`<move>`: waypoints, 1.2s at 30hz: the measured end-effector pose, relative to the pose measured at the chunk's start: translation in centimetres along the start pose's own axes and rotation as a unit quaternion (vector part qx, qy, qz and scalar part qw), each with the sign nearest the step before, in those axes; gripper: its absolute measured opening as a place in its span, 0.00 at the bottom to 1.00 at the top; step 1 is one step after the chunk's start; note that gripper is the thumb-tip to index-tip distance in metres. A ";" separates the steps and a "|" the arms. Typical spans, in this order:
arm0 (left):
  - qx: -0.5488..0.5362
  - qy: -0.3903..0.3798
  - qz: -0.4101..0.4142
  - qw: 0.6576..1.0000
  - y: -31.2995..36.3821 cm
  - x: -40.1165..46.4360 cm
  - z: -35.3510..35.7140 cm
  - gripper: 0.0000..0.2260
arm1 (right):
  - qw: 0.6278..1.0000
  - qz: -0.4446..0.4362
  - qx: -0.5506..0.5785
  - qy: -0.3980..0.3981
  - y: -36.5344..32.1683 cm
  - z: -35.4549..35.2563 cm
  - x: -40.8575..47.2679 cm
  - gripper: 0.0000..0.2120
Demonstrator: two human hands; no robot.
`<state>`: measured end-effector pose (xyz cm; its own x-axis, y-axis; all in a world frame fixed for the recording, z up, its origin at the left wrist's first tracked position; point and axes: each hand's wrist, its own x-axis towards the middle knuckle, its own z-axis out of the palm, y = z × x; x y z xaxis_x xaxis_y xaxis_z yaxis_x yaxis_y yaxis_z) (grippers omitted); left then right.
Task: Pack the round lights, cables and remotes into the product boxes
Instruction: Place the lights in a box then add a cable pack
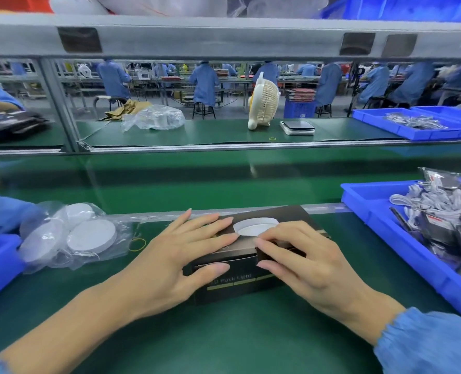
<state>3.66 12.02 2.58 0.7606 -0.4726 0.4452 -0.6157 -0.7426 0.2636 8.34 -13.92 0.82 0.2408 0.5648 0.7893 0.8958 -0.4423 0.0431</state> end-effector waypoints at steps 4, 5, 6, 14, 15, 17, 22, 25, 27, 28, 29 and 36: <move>-0.015 0.044 -0.006 0.999 0.1 -0.1 0.6 0.22 | 1.000 0.008 0.008 -0.015 -0.9 -0.2 1.1 0.10; -0.039 0.071 -0.012 0.997 0.3 -0.2 0.9 0.23 | 1.000 -0.001 0.010 -0.025 -1.2 -0.3 2.0 0.10; -0.068 0.103 -0.022 0.992 0.4 -0.4 1.4 0.26 | 0.999 -0.020 0.009 -0.039 -1.4 -0.3 2.9 0.10; -0.268 0.120 -0.201 0.935 -0.6 -2.1 3.7 0.46 | 0.985 -0.118 0.037 -0.119 -3.3 2.6 6.1 0.12; -0.270 0.128 -0.197 0.934 -0.7 -2.0 3.7 0.44 | 0.985 -0.123 0.035 -0.116 -3.1 2.6 6.0 0.13; -0.278 0.135 -0.185 0.933 -0.8 -2.0 3.6 0.43 | 0.985 -0.135 0.029 -0.107 -2.5 2.7 6.0 0.14; -0.285 0.134 -0.178 0.932 -1.1 -2.0 3.7 0.42 | 0.985 -0.137 0.046 -0.092 -2.0 3.0 6.1 0.12; -0.290 0.137 -0.186 0.929 -1.2 -1.8 3.8 0.43 | 0.985 -0.131 0.041 -0.099 -2.1 2.7 6.2 0.11; -0.296 0.140 -0.189 0.926 -1.2 -1.8 3.8 0.43 | 0.984 -0.141 0.023 -0.104 -2.3 2.8 6.1 0.10; -0.299 0.140 -0.187 0.925 -1.2 -1.8 3.8 0.44 | 0.983 -0.149 0.011 -0.107 -2.4 2.8 6.0 0.10; -0.300 0.141 -0.184 0.925 -1.2 -1.8 3.7 0.43 | 0.982 -0.153 0.003 -0.110 -2.5 2.8 5.8 0.10; -0.207 0.151 -0.128 0.958 -0.6 -2.0 3.4 0.35 | 0.981 -0.105 0.033 -0.158 -3.3 1.8 5.1 0.15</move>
<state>3.22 11.80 -1.32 0.8416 -0.0950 0.5317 -0.4939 -0.5336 0.6865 7.25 -8.33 3.60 0.1427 0.8309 0.5379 0.9579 -0.2528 0.1364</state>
